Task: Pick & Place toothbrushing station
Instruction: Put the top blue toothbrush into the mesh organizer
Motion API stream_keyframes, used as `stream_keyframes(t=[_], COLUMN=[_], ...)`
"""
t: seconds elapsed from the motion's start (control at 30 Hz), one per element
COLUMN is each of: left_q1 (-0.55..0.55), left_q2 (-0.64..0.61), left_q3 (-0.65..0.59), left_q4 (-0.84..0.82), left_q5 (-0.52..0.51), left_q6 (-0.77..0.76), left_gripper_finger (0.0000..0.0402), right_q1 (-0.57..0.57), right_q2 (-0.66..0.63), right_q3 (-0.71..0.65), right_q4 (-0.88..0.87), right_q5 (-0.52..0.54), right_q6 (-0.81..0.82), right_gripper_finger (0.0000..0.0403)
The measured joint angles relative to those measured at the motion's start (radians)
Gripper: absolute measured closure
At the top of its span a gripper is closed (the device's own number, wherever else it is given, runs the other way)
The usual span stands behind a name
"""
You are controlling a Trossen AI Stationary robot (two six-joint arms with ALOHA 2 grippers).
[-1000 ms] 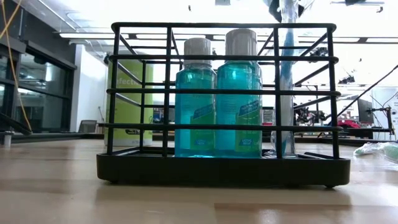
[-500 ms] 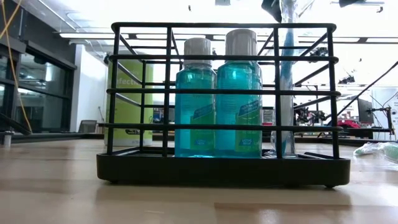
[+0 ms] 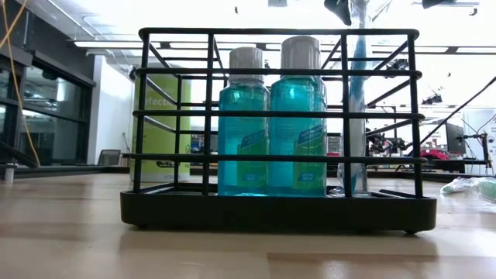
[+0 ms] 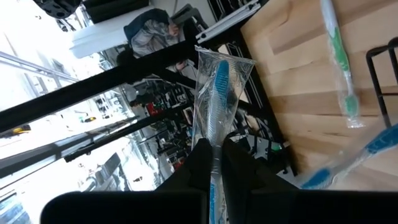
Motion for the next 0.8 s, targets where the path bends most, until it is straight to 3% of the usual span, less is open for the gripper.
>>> stream_keyframes(t=[0.47,0.8], left_q1=[0.009,0.009], left_q2=[0.0,-0.001], left_q3=[0.0,0.0], left_q4=[0.001,0.004], left_q5=[0.002,0.005], left_q6=[-0.005,-0.002], left_gripper_finger=[0.0394,0.0394], right_q1=[0.0,0.0], right_q2=[0.0,0.0], right_q3=[0.0,-0.001], right_q4=[0.001,0.0], right_q5=[0.0,-0.016], right_q6=[0.0,-0.003], right_gripper_finger=[0.0254,0.0333])
